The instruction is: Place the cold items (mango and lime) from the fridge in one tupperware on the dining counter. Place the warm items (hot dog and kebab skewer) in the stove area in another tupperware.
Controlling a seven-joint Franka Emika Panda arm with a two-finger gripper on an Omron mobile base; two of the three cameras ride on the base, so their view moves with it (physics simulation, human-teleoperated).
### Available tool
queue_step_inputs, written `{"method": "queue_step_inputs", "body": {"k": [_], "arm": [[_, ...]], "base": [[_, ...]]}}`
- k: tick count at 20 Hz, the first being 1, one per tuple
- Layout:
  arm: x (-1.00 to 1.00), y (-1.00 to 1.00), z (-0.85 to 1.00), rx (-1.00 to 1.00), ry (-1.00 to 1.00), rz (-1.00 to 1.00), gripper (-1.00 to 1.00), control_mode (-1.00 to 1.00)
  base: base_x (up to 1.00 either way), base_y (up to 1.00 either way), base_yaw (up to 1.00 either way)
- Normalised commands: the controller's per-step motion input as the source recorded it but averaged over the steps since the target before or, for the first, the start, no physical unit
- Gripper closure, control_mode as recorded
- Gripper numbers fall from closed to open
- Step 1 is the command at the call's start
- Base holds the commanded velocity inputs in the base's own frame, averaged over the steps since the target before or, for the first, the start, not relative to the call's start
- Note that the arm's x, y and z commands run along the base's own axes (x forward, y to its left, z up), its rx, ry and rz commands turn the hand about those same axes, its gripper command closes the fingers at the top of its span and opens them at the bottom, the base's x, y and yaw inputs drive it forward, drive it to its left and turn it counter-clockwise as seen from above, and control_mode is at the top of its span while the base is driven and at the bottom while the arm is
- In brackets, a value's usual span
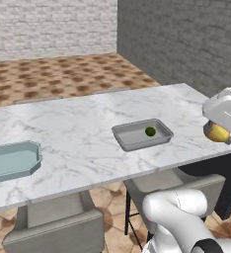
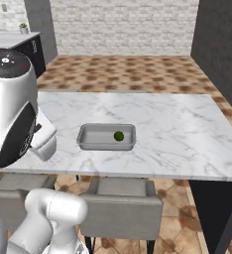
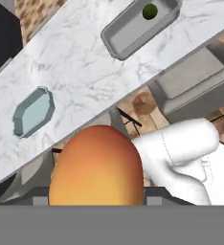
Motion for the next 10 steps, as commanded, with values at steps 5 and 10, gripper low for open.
{"method": "queue_step_inputs", "body": {"k": [5, 10], "arm": [[1.0, 0.01, -0.33, 0.0, 0.04, 0.2, 1.0, -1.0], [0.86, 0.04, -0.41, -0.04, 0.05, 0.15, 1.0, -1.0]], "base": [[0.0, 0.0, 0.0], [0.0, 0.0, 0.0]]}}
